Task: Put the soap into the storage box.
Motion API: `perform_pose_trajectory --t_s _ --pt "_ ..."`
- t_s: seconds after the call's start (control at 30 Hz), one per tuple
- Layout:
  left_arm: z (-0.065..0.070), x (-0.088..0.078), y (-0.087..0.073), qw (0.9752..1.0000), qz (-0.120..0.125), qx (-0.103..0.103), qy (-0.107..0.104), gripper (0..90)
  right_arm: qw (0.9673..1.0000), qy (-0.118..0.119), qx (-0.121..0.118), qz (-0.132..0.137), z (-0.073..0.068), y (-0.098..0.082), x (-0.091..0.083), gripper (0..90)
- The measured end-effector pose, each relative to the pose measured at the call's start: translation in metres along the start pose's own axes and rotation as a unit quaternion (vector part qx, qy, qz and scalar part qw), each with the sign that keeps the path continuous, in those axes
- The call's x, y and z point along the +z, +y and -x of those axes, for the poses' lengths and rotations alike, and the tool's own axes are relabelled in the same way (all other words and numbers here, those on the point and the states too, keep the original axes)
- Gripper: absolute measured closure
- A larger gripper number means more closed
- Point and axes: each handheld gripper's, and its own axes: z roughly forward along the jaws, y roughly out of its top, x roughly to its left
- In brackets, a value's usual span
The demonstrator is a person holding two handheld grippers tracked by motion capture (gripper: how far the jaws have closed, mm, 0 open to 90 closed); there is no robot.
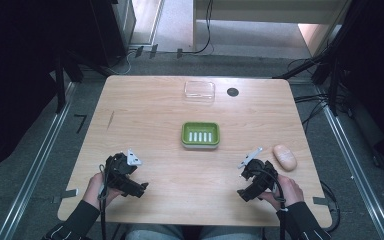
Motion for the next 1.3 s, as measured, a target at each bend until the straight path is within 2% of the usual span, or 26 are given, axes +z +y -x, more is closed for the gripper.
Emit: perform_pose_trajectory --t_s 0.27,0.5,0.83,1.0,1.1,1.3 --pt "0.0 0.0 0.0 1.0 -0.001 0.001 0.0 0.6 0.9999 -0.007 0.012 0.004 0.009 -0.004 -0.004 11.9" --pt "0.0 0.0 0.0 1.0 -0.001 0.0 0.005 0.6 0.9995 -0.01 0.027 0.013 0.011 -0.006 -0.007 11.1" --pt "0.002 -0.002 -0.003 0.9999 -0.005 0.0 0.013 0.6 0.9993 -0.02 0.027 0.015 0.013 -0.003 -0.01 11.1" --pt "0.0 -0.001 -0.004 0.9999 -0.004 -0.002 0.012 0.6 0.9992 -0.023 0.028 0.019 0.016 -0.002 -0.012 11.1" --pt "0.0 0.0 -0.005 1.0 -0.006 0.003 0.006 0.6 0.9988 -0.027 0.038 0.015 0.019 -0.001 -0.011 11.1" --pt "-0.002 0.0 -0.005 1.0 -0.003 -0.001 0.004 0.6 0.9983 -0.032 0.045 0.018 0.025 -0.001 -0.012 11.1"
